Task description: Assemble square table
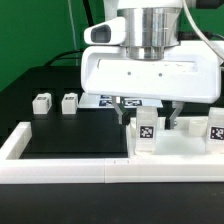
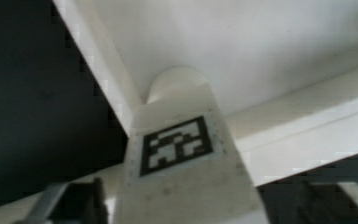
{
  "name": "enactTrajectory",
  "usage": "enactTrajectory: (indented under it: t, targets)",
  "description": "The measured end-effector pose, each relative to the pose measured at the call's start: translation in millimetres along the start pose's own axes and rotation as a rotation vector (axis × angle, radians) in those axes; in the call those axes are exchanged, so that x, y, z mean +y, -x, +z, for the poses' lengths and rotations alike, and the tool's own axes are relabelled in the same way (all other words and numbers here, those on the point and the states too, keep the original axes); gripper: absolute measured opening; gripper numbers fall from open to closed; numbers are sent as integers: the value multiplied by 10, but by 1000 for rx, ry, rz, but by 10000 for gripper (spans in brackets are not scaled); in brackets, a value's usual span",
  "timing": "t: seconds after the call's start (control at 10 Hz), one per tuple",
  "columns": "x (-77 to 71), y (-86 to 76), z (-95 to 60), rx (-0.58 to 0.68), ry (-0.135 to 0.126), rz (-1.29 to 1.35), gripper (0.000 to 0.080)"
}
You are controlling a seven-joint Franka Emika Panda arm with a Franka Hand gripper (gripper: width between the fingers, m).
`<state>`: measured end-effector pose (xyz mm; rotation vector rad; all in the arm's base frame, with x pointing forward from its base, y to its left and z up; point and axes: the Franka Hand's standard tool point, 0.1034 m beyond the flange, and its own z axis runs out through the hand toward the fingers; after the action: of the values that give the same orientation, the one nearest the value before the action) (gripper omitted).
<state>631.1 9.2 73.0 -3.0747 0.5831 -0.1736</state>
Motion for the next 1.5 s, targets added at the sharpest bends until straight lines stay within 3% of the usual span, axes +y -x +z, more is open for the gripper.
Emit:
enactTrajectory:
  t: [0.1, 0.2, 0.3, 0.6, 0.8, 0.9, 1.1, 1.4, 1.5]
  targets:
    - [3, -1, 1, 0, 0, -1, 411]
    - [0, 2, 3, -1, -1, 41, 411]
    - [12, -2, 4, 0, 0, 136, 289]
    - [35, -5, 8, -2, 0, 357, 289]
    - [63, 24, 21, -15, -15, 732, 289]
    - [75, 30, 24, -22, -38, 892, 289]
    - [135, 47, 24, -40, -112, 1135, 290]
    - [139, 51, 30, -41, -108, 1156, 290]
    - [129, 55, 34, -38, -105, 1130, 456]
